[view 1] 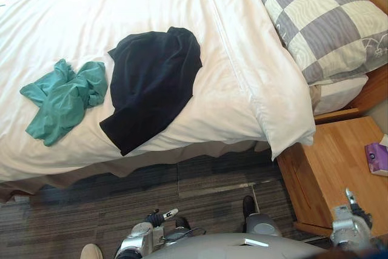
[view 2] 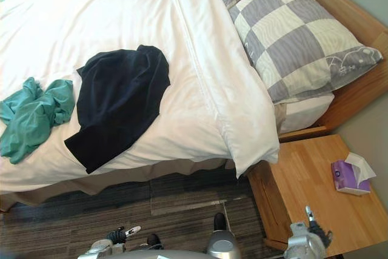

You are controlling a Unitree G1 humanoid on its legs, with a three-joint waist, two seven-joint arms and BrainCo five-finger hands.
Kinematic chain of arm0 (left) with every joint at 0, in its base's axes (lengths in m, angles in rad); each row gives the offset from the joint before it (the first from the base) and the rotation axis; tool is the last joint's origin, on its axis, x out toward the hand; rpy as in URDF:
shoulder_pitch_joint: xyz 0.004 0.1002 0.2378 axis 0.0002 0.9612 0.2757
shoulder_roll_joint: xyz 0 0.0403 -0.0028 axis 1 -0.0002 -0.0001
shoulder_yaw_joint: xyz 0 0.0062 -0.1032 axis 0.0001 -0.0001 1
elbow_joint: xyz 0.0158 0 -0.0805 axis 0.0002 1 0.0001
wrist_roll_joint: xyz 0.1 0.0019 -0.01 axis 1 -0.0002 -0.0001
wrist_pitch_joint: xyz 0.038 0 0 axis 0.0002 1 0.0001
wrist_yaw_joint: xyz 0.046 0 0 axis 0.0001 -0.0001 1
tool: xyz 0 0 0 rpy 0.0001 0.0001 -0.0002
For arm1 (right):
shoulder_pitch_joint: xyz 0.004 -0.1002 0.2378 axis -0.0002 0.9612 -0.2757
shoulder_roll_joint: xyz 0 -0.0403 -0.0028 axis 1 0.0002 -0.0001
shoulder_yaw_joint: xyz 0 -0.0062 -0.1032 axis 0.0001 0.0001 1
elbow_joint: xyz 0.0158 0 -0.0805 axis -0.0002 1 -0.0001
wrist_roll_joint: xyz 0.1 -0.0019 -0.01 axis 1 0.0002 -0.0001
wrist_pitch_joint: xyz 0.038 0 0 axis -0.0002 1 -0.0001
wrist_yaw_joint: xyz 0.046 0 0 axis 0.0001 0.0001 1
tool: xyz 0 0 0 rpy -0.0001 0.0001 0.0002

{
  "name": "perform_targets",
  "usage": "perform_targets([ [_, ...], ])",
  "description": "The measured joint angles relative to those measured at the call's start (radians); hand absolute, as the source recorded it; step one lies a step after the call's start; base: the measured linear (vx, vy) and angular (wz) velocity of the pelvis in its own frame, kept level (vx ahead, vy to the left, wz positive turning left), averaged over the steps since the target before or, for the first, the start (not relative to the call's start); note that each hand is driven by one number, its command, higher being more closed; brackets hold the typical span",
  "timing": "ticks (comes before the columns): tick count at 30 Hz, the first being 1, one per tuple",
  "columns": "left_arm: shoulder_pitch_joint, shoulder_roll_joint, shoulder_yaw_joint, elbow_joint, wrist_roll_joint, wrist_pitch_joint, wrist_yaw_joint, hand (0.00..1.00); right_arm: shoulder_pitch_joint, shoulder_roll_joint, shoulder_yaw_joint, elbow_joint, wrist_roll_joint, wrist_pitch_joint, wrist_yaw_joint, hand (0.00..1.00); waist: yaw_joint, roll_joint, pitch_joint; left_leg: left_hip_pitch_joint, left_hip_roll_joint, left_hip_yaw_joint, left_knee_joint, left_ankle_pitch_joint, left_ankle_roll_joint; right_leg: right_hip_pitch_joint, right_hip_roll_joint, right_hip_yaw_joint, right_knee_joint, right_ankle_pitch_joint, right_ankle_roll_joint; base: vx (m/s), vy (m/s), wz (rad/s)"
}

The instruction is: Tidy the bed and pick cloth on bed and put in laundry

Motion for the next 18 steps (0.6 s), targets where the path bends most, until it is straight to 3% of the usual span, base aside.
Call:
perform_targets([
  [4,0.035,0.011,-0.03,0.001,-0.004,0.027,-0.002,0.0,-0.09,-0.063,0.121,-0.13,0.059,-0.003,0.186,1.0,0.005,-0.005,0.003,0.001,0.002,0.0,0.0,0.0,0.0,0.0,0.002,0.002,0.001,0.0,0.0,0.0,0.0,0.0],
  [7,0.039,0.015,-0.038,0.0,-0.032,0.026,-0.002,0.0,-0.191,-0.065,0.177,-0.143,0.14,0.003,0.26,1.0,0.011,-0.005,0.003,-0.001,0.001,-0.001,0.0,0.0,0.0,-0.001,0.001,0.003,0.003,0.0,0.0,0.0,0.0,0.0],
  [12,0.032,0.028,-0.05,-0.005,-0.085,0.013,-0.002,0.0,-0.384,-0.094,0.215,-0.149,0.308,0.056,0.291,1.0,0.031,0.003,0.046,-0.013,-0.002,-0.01,0.002,0.004,0.006,-0.011,-0.002,0.0,0.008,0.007,-0.01,0.01,-0.003,0.06],
  [15,0.023,0.031,-0.057,-0.01,-0.145,-0.02,-0.004,0.0,-0.505,-0.144,0.229,-0.22,0.394,0.07,0.288,1.0,0.035,0.026,0.105,-0.055,-0.007,-0.027,0.006,0.014,0.014,-0.048,-0.007,-0.006,0.016,0.013,-0.011,-0.02,-0.006,0.13],
  [18,-0.022,0.033,-0.064,-0.01,-0.187,-0.029,-0.005,0.0,-0.652,-0.196,0.231,-0.274,0.476,0.068,0.257,1.0,0.035,0.052,0.202,-0.116,-0.01,-0.041,0.019,0.029,0.023,-0.108,-0.015,-0.016,0.044,0.017,-0.013,-0.03,-0.011,0.2],
])
